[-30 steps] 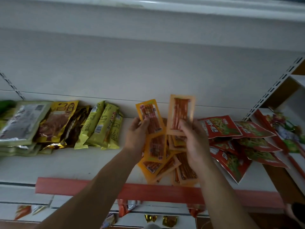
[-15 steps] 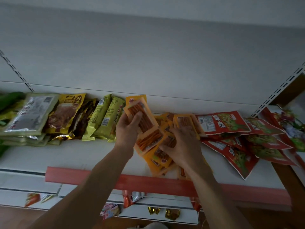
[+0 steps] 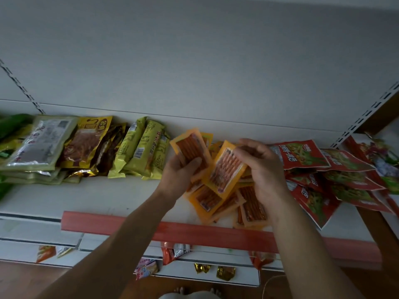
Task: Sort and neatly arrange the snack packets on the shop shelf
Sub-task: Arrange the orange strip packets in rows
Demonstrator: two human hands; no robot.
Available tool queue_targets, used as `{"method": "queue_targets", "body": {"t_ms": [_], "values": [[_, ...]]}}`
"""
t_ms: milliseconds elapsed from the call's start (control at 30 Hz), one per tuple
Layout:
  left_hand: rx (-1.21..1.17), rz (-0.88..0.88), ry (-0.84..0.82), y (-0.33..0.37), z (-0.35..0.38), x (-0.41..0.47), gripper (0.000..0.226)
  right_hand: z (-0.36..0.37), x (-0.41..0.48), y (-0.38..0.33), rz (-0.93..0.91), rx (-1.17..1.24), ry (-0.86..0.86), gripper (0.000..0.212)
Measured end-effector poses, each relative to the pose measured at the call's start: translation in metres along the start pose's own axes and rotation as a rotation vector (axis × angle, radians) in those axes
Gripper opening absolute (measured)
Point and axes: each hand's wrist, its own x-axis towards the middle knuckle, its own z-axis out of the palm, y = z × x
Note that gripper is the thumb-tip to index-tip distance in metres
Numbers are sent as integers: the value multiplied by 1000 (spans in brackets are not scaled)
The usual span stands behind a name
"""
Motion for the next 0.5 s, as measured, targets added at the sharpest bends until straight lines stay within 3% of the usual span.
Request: {"method": "queue_targets", "body": {"t_ms": [100, 200, 267, 400, 500], "values": [[-56, -165, -192, 11, 10, 3, 24, 5, 5, -11, -21, 23, -104, 20], [-160, -279, -395, 13, 18, 2, 49, 14, 11, -13, -121, -65, -60, 21], [-193, -283, -456, 11, 21, 0, 50, 20, 13, -12, -170, -154, -38, 24], [-118, -139, -330, 7, 24, -3, 23, 22, 8, -5, -127, -239, 42, 43], [-199, -134, -174, 12, 22, 0, 23, 22, -2, 3, -58, -284, -112, 40]]}}
